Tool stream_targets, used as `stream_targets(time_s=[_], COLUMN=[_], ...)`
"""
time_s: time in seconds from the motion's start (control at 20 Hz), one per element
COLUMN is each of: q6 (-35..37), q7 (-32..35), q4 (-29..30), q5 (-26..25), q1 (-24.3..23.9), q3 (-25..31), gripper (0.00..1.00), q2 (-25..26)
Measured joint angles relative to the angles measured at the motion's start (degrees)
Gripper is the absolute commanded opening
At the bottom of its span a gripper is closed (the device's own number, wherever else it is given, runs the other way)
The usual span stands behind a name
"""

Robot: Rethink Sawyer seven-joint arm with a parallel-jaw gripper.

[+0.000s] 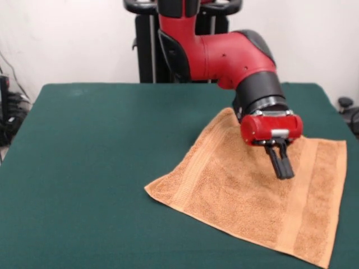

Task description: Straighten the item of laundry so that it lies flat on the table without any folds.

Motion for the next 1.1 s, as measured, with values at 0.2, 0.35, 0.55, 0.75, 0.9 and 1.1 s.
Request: stream_targets(time_s=[0.2, 0.35, 0.55, 0.75, 0.9, 1.1], q6=[11.52, 18.54, 23.64, 25.19, 25.19, 25.19], q7=[0.00, 0.00, 0.00, 0.00, 0.00, 0.00], q4=[0.91, 2.70, 5.36, 9.00, 11.60, 14.26], q5=[-11.23, -17.84, -23.09, -26.23, -27.42, -28.10], q1=[-4.15, -7.65, -11.42, -14.39, -15.63, -15.92], q3=[0.38, 1.38, 2.77, 3.43, 3.46, 3.47], gripper=[0.00, 0.00, 0.00, 0.00, 0.00, 0.00], q2=[-1.07, -2.87, -5.65, -8.81, -10.75, -12.60])
